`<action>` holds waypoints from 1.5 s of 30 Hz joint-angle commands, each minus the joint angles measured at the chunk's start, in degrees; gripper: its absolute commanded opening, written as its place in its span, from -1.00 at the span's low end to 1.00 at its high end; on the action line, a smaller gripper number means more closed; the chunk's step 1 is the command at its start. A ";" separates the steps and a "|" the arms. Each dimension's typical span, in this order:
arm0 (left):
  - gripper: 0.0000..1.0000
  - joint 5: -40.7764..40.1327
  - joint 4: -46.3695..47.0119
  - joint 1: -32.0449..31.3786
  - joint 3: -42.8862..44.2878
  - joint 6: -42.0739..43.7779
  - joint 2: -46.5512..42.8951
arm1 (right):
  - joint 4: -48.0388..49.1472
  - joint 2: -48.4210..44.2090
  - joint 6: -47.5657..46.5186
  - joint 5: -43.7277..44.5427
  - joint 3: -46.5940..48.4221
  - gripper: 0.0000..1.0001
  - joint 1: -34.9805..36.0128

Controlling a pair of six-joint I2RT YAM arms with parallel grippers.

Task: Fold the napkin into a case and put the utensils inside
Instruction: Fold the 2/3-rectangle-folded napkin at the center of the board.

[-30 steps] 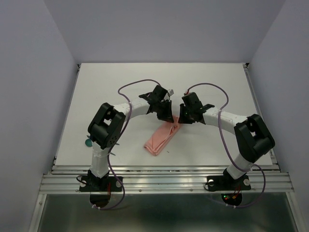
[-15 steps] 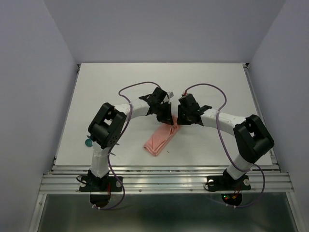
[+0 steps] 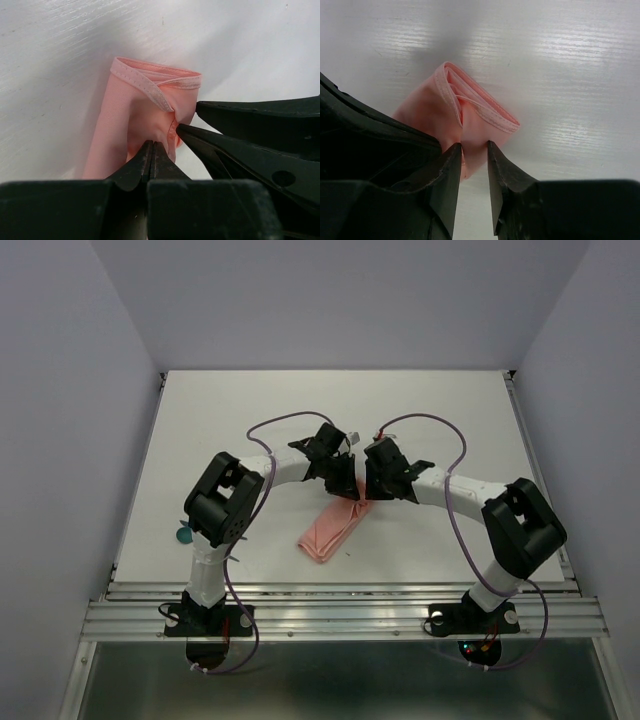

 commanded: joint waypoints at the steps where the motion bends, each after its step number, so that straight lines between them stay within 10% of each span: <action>1: -1.00 1.36 1.26 -0.28 -0.75 0.23 -0.79 | 0.19 0.86 0.48 2.07 2.49 -0.38 0.64; 13: -1.00 2.94 4.07 -0.37 -2.33 -0.47 1.23 | 0.10 -0.80 1.27 2.95 2.31 -0.99 1.17; 45: -1.00 -2.07 4.78 -1.87 -6.46 1.55 -10.72 | 0.28 -2.48 3.38 0.84 1.26 -0.97 1.17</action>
